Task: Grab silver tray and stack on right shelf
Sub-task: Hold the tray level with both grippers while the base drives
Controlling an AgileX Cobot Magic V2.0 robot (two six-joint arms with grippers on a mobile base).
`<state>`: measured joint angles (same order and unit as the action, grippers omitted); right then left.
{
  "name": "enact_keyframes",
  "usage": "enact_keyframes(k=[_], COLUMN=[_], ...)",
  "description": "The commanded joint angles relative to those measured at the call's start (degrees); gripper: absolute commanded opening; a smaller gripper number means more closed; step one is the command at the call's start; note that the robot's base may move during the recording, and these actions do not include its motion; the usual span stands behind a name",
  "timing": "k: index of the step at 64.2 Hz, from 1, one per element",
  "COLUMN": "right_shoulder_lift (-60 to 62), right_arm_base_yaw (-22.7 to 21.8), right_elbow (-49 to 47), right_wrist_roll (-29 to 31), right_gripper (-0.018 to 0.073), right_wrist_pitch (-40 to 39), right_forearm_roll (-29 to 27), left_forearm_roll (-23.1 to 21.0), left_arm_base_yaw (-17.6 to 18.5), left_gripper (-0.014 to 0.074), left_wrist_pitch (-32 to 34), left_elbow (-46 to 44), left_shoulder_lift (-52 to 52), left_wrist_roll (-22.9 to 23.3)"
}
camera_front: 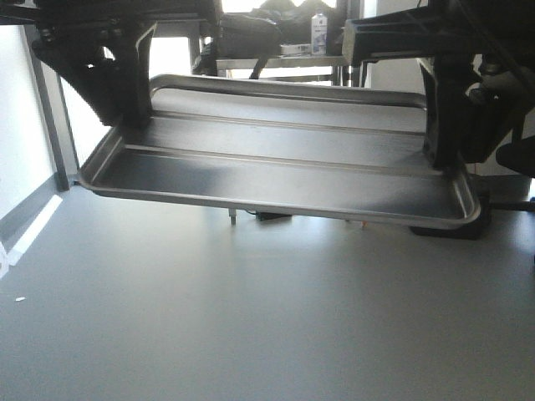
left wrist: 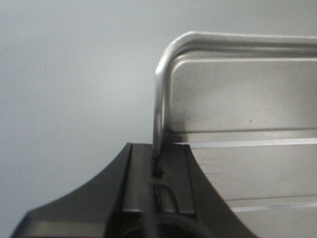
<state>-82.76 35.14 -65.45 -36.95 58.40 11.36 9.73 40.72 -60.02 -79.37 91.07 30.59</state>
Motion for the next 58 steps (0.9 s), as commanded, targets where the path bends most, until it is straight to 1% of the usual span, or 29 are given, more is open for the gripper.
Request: enact_keyframes(k=[1,58], right_shoulder_lift=[2.07,2.07], right_arm_base_yaw=[0.31,0.31], right_elbow=[-2.05,-2.05], right_wrist_roll=[2.16,2.16], right_gripper=[0.0057,0.0057], right_wrist_pitch=[-2.69,-2.74], right_forearm_roll=[0.23,0.32], left_forearm_roll=[-1.37,-1.27], left_arm_base_yaw=[0.74,0.74], left_gripper=[-0.0093,-0.0093], left_wrist_pitch=[3.85,3.85], left_elbow=[-2.25,-2.25], left_shoulder_lift=[-2.40,-2.13], left_wrist_roll=[-0.17,-0.17])
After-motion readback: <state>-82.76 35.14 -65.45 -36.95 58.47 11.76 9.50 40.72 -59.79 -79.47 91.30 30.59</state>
